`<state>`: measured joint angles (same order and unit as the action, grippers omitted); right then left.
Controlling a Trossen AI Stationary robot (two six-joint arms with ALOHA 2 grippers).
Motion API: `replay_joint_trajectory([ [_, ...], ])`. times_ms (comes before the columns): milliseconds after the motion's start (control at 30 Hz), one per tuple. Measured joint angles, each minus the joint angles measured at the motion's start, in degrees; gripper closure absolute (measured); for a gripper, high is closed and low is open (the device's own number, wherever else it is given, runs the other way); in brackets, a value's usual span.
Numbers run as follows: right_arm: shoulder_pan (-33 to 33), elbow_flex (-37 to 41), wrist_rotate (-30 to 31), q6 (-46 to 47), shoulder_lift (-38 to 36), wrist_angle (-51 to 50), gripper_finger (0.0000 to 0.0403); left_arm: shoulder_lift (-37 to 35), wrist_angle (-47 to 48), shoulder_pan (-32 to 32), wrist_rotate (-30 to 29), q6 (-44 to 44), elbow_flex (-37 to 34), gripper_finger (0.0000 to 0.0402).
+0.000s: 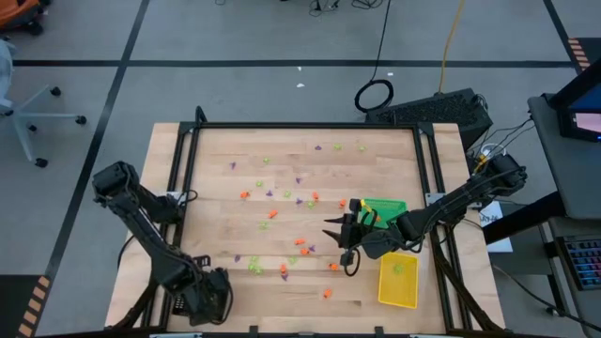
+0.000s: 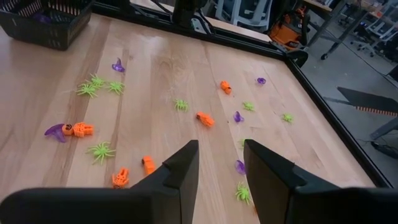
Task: Sort Halloween decoration
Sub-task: Put the purple witch hat toy into the black bin
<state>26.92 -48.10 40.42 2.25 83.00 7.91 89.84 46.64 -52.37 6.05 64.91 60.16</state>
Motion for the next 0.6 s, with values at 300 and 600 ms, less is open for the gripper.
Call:
replay_joint_trajectory([
  [300, 0.0, 0.0, 0.0, -0.3, 0.0, 0.5, 0.0287, -0.6, 5.2, 4.5, -0.2, -4.3, 0.0, 0.0288],
  [600, 0.0, 0.0, 0.0, -0.4, 0.0, 0.5, 0.0287, -6.8, 6.9, 7.4, -5.1, -6.2, 0.0, 0.0288],
])
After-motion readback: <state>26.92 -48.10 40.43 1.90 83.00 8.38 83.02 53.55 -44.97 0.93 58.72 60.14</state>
